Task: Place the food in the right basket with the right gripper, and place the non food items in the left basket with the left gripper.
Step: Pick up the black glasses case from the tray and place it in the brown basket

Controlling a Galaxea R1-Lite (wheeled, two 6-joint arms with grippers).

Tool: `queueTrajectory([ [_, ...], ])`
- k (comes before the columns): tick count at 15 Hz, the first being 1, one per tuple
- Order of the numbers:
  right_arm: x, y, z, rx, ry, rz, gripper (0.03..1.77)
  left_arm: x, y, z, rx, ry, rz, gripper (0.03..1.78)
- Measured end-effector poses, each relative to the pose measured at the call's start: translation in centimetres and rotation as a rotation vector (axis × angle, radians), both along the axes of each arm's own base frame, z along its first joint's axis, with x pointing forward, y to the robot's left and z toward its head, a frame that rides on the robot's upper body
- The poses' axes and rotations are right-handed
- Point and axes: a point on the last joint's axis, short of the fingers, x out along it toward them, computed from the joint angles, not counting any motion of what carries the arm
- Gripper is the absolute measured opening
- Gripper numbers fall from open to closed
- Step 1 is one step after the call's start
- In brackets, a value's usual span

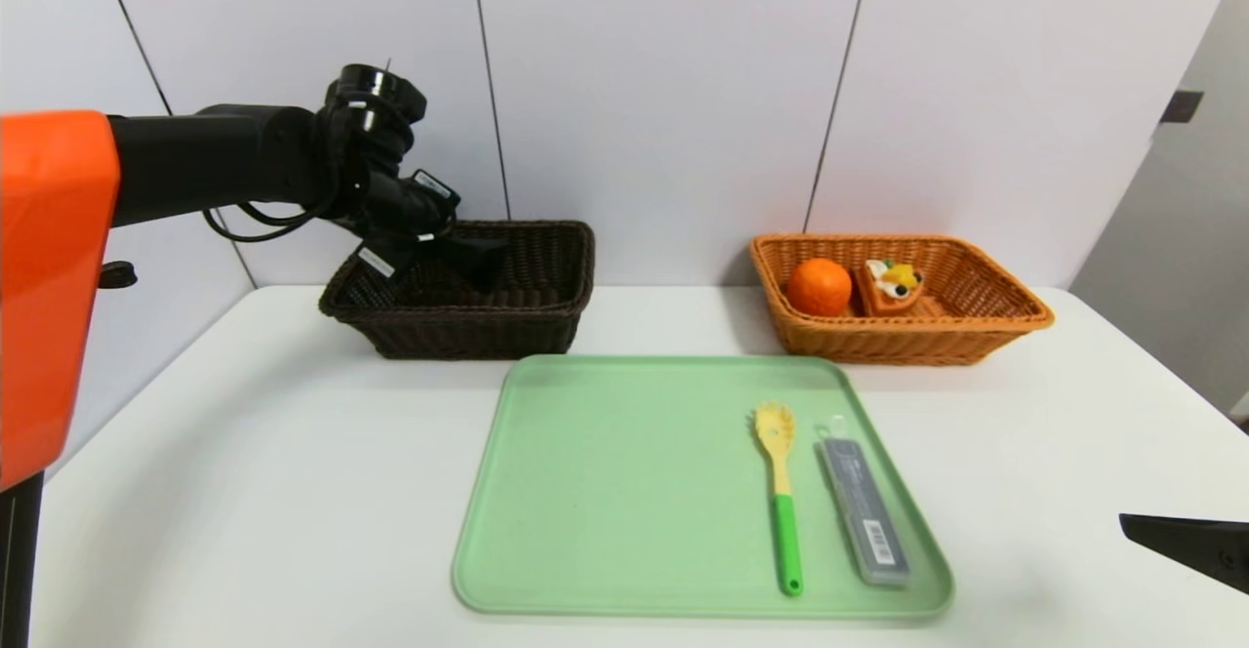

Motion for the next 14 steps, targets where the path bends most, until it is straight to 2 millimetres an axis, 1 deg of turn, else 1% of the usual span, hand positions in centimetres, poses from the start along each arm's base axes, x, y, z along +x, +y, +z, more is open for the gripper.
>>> queueTrajectory([
  [1, 0.0, 0.0, 0.0, 0.002, 0.002, 0.004, 1.71, 0.0, 0.0, -0.1, 0.003, 0.003, -0.002, 0.39],
  [2, 0.0, 0.0, 0.0, 0.006, 0.003, 0.008, 1.71, 0.0, 0.0, -0.1, 0.006, 0.002, -0.003, 0.57],
  [5, 0.0, 0.0, -0.2, 0.005, 0.008, 0.011, 1.71, 0.1, 0.0, -0.1, 0.009, -0.003, -0.006, 0.93],
  [9, 0.0, 0.0, -0.2, 0.005, 0.011, 0.009, 1.71, -0.2, -0.1, 0.4, 0.012, -0.014, -0.006, 1.25],
  [10, 0.0, 0.0, -0.2, 0.005, 0.01, 0.008, 1.71, -0.5, 0.0, 0.9, 0.017, -0.026, -0.011, 1.3],
  [12, -0.1, 0.0, -0.2, 0.005, 0.006, 0.009, 1.71, -1.9, -0.4, 3.2, 0.05, -0.082, -0.052, 1.39],
  [13, -0.2, 0.0, -0.1, 0.006, 0.003, 0.009, 1.71, -3.2, -1.0, 4.7, 0.075, -0.124, -0.098, 1.43],
  [14, -0.2, 0.0, -0.1, 0.006, 0.001, 0.008, 1.71, -4.7, -2.3, 6.3, 0.111, -0.168, -0.17, 1.46],
])
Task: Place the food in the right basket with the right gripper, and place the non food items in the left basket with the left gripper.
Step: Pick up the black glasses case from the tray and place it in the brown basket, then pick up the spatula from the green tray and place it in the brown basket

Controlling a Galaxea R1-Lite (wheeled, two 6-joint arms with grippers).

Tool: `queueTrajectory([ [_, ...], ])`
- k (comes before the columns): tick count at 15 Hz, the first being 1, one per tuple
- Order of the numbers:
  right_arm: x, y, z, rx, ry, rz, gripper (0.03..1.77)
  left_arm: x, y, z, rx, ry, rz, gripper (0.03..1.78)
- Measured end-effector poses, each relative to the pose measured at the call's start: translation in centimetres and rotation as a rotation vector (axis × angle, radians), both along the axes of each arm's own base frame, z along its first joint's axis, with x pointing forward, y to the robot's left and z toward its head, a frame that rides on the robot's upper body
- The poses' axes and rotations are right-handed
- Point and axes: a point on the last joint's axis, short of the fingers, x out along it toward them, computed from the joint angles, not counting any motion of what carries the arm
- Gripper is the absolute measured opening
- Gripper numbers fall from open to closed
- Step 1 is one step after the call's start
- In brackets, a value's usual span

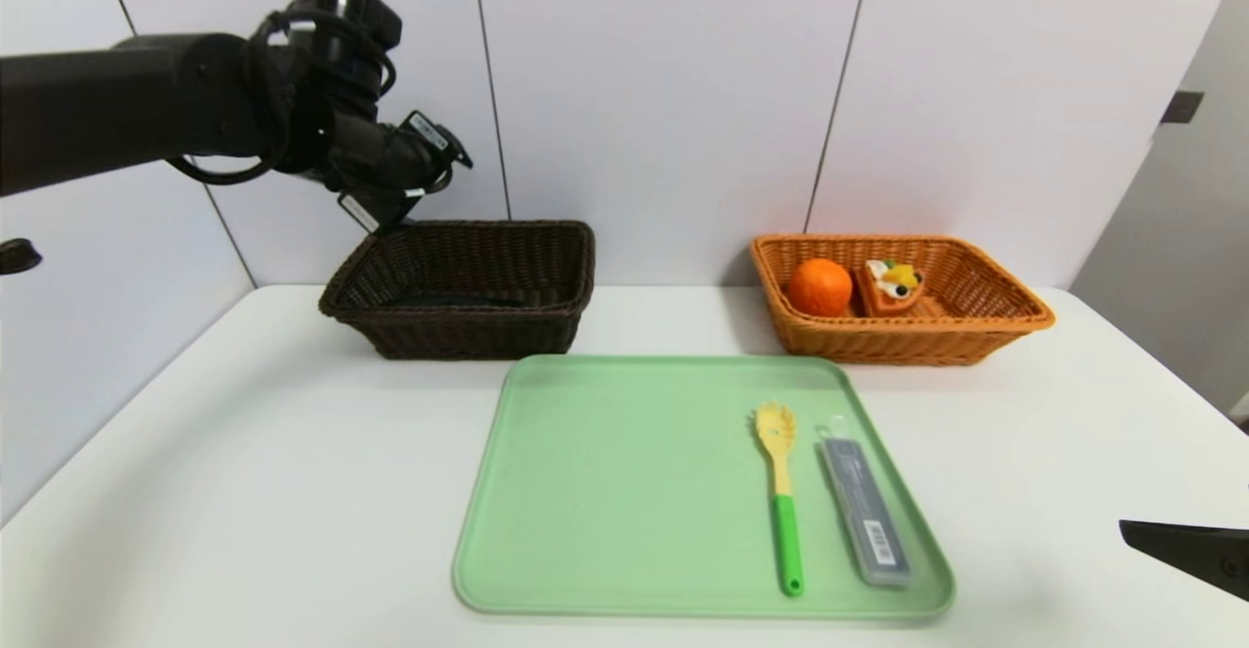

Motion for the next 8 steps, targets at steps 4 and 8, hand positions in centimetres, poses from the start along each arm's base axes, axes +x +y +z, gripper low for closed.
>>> queueTrajectory([
  [4, -0.2, 0.0, -0.1, -0.002, -0.001, 0.003, 1.71, -7.5, -6.1, 4.0, 0.196, -0.115, -0.361, 1.56],
  [8, -0.2, -0.1, 0.3, -0.001, -0.019, -0.002, 1.71, -13.8, -11.0, 3.3, 0.338, -0.009, -0.638, 1.62],
])
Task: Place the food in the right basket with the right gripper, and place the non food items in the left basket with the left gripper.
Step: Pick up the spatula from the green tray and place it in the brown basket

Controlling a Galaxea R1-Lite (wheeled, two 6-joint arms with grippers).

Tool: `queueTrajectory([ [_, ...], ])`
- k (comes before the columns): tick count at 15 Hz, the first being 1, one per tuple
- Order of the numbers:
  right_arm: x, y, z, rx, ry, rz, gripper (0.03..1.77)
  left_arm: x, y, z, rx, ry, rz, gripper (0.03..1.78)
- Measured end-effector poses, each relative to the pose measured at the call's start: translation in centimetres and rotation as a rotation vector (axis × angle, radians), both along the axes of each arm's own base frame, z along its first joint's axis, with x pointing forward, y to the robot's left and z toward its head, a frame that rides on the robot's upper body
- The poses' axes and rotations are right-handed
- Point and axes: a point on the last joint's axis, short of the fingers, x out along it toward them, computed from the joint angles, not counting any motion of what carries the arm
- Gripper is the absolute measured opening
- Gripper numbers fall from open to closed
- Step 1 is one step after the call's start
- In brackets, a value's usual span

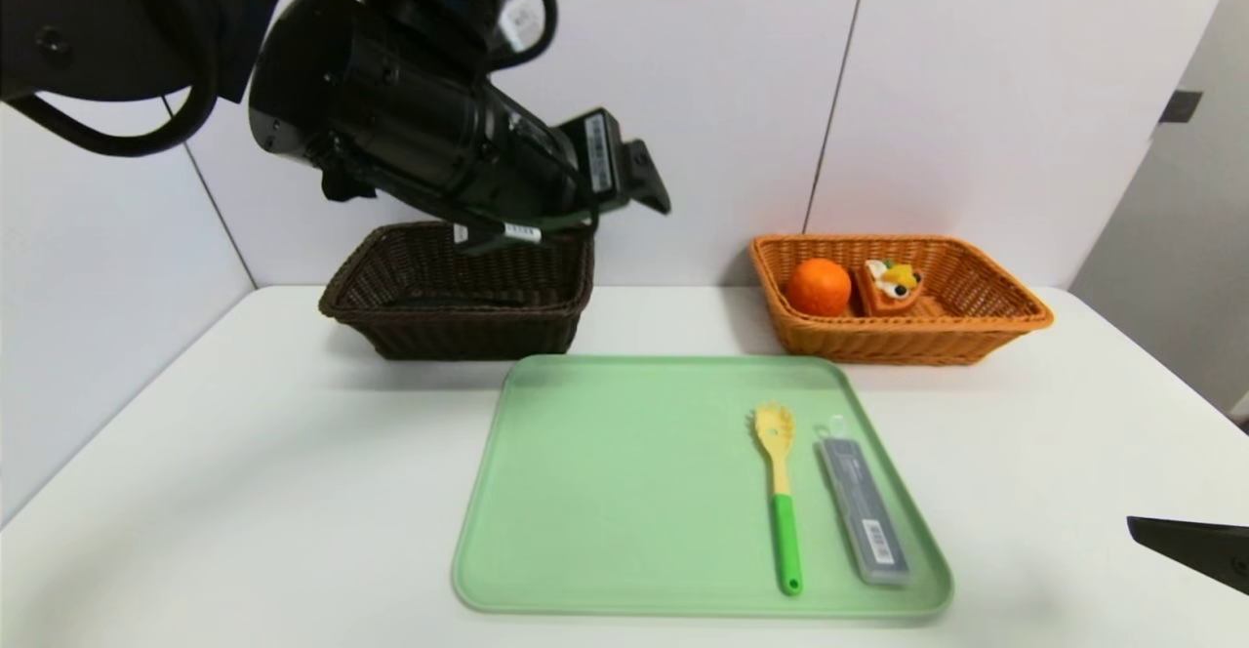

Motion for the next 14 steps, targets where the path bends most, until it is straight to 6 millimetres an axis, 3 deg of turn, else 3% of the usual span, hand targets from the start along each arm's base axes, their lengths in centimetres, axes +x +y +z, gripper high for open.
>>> queueTrajectory([
  [3, 0.2, 0.1, 0.3, 0.003, -0.008, -0.003, 1.71, -2.3, -3.3, -2.0, 0.149, 0.028, -0.056, 1.64],
  [9, 0.7, 0.2, 0.4, 0.016, -0.035, -0.012, 1.71, -2.8, -10.5, -6.4, 0.176, -0.023, -0.031, 1.67],
  [14, 1.0, 0.2, 0.1, 0.027, -0.022, -0.027, 1.71, -3.5, -13.8, -10.4, 0.239, 0.035, -0.065, 1.69],
])
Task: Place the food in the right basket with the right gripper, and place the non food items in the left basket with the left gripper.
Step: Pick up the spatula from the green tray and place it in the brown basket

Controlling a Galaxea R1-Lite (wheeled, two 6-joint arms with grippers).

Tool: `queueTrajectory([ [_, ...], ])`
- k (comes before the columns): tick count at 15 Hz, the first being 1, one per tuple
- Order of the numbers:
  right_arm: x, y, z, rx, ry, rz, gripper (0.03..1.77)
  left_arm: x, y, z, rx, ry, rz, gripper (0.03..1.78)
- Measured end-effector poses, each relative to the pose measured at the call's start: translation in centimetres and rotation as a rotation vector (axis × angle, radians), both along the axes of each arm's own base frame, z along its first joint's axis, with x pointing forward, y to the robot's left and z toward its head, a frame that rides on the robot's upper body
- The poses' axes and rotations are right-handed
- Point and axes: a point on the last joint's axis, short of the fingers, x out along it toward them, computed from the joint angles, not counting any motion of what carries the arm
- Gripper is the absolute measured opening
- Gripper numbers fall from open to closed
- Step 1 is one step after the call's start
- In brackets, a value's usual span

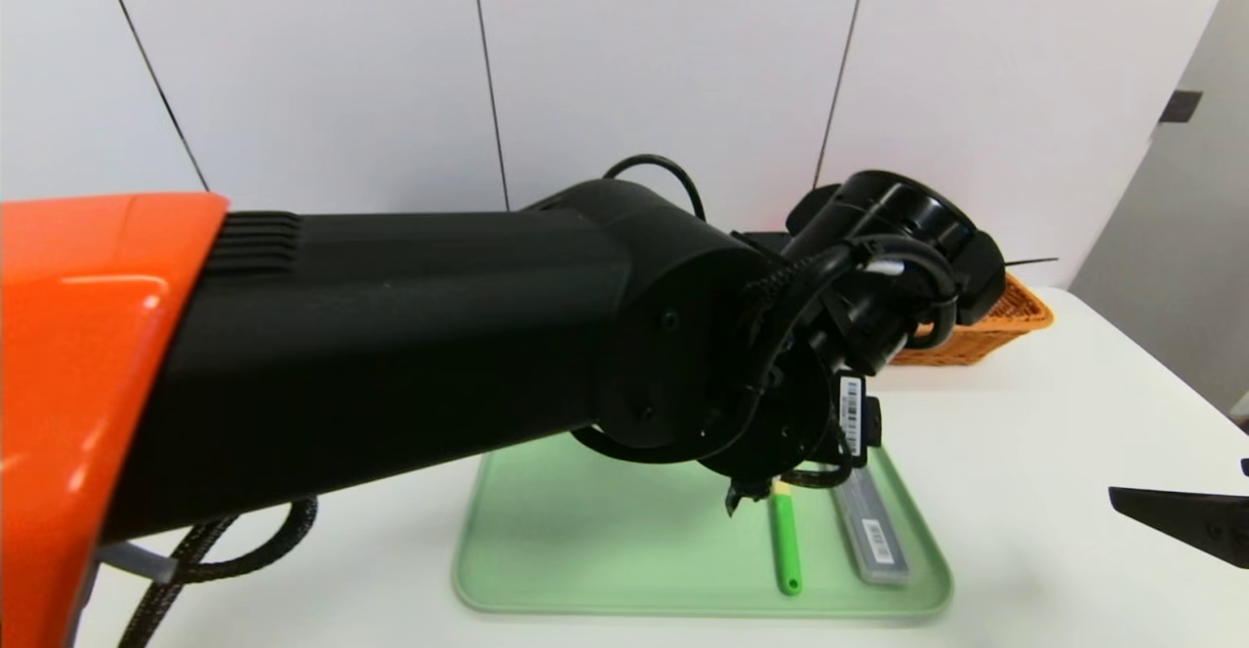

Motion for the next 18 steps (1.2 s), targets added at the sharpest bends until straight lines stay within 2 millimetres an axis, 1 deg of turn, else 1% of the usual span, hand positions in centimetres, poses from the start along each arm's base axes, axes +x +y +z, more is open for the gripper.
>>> queueTrajectory([
  [3, 0.0, 0.0, -0.5, 0.008, 0.021, -0.011, 1.71, 0.0, -1.1, -1.8, 0.036, 0.014, -0.008, 1.69],
  [9, -0.1, 0.0, -1.0, 0.005, 0.038, -0.012, 1.71, 0.7, -2.5, -4.8, 0.088, 0.048, -0.001, 1.69],
  [13, -0.1, 0.0, -1.3, 0.003, 0.048, -0.013, 1.71, 1.0, -2.9, -6.2, 0.115, 0.061, 0.003, 1.69],
  [18, -0.3, -0.1, -1.7, 0.0, 0.057, -0.012, 1.71, 1.5, -3.1, -7.2, 0.136, 0.067, 0.006, 1.69],
])
